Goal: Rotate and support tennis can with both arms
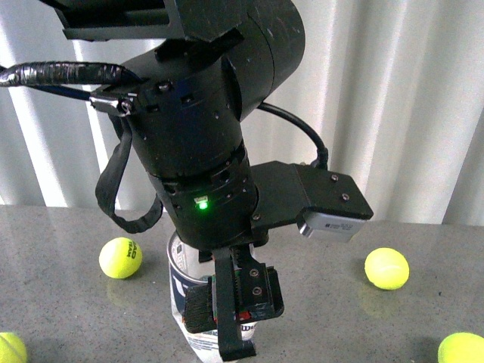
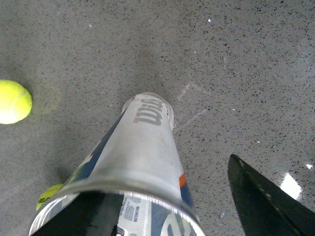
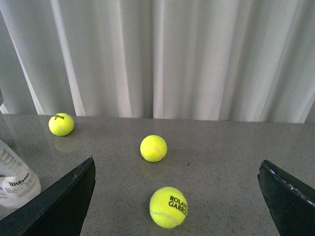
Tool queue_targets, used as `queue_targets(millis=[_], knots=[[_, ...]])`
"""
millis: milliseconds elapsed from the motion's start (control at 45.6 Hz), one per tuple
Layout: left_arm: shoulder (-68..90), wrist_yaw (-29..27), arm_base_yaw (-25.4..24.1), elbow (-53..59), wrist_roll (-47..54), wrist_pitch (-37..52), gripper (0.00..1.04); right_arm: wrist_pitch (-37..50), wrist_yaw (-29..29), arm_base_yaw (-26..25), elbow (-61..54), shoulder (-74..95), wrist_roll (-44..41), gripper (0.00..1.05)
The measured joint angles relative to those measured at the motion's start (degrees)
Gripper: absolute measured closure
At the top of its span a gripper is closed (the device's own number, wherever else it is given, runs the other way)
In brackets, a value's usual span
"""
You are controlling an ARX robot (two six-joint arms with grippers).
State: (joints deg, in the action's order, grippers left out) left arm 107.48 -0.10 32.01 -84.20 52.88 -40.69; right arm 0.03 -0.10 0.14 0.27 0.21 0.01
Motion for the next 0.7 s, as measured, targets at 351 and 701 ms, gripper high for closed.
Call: queue_targets(millis=[351,701], knots=[[-0.2,-1.4,-1.2,-3.0,0.6,-2.2,0.07,0.0,0.0,0.0,0.0,0.0,0.0,0.07],[-3.2,4.6,-2.4,-3.3,-5.1,-2.2,0.07,0.0,0.0,0.0,0.0,0.0,0.0,0.07]])
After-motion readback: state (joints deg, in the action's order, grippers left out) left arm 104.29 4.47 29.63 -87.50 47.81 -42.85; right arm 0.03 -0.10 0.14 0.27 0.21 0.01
